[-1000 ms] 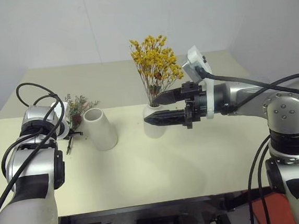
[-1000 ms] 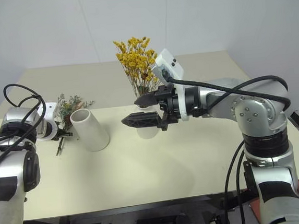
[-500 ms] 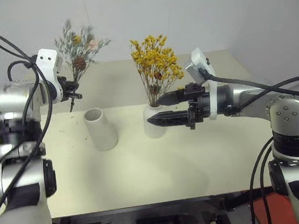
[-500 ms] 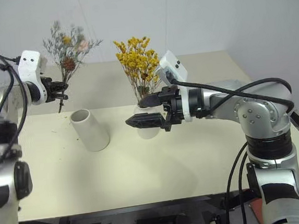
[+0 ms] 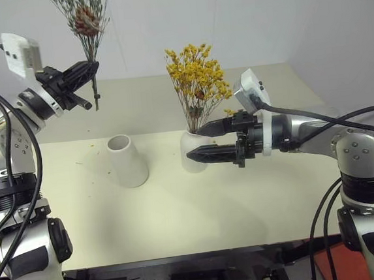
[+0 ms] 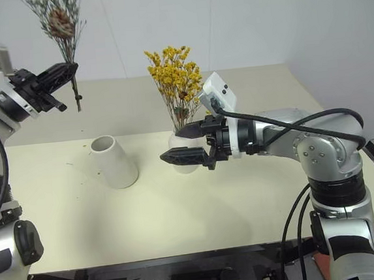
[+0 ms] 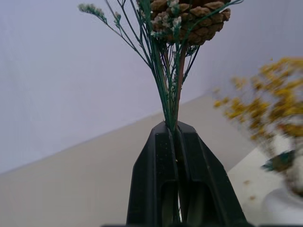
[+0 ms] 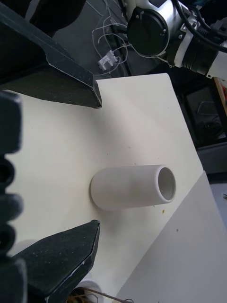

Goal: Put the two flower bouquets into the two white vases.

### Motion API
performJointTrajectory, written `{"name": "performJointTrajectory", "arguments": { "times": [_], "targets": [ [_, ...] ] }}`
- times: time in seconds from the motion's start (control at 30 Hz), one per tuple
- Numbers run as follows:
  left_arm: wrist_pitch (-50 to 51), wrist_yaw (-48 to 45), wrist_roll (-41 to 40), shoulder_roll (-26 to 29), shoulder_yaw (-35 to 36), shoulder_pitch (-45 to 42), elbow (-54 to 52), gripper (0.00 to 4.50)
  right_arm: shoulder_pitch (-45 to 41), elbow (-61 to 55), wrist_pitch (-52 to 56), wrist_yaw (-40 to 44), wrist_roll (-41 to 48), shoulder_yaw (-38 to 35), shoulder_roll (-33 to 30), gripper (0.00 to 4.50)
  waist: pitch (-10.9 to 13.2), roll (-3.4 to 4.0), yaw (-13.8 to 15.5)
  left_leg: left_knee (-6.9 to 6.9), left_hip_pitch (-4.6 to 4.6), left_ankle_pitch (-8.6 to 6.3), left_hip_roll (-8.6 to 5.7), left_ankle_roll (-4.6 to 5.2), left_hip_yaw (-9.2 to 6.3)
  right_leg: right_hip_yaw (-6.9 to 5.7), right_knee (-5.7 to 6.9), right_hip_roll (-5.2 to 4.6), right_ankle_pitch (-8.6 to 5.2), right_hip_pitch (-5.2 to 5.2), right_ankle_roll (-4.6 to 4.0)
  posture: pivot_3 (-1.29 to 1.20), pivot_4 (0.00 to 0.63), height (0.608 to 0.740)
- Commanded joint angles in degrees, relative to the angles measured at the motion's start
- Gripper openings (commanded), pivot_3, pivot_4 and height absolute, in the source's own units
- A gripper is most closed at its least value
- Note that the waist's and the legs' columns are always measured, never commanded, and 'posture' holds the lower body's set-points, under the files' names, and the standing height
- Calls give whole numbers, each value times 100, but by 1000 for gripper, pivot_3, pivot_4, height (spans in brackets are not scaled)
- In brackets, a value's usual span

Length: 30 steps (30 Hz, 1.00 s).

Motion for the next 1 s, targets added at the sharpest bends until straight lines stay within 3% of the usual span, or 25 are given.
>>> {"name": "performJointTrajectory", "arguments": {
  "times": [0.03, 0.5, 0.73, 1.0],
  "targets": [
    [325, -550, -823, 196, 322, 27, -378, 20, 28, -209, -177, -35, 18, -216, -12, 4500, 0, 0, -24, 0, 0, 0, 0, 0, 0, 0, 0, 0, 0, 0, 0, 0, 150, 740],
    [162, -979, -819, 403, 9, 751, -86, 20, 193, -335, -157, -157, 101, -274, 73, 4500, 0, 0, -11, 2, 8, 0, 1, 0, 0, 2, 0, 2, -1, 5, 0, 0, 150, 740],
    [-471, -1279, -800, 171, -43, 1434, -332, 20, 201, -328, -167, -187, 77, -263, 111, 4500, -1, -1, -1, 2, 10, 0, 2, 0, 0, 1, 1, 3, -1, 5, 0, 0, 150, 740],
    [-736, -1113, -753, -9, -116, 1447, -227, 20, 193, -328, -161, -188, 73, -266, 123, 4500, -1, -2, 12, 2, 7, 0, 1, 0, 0, 1, -2, 2, -1, 5, 0, 0, 150, 740]
  ]
}}
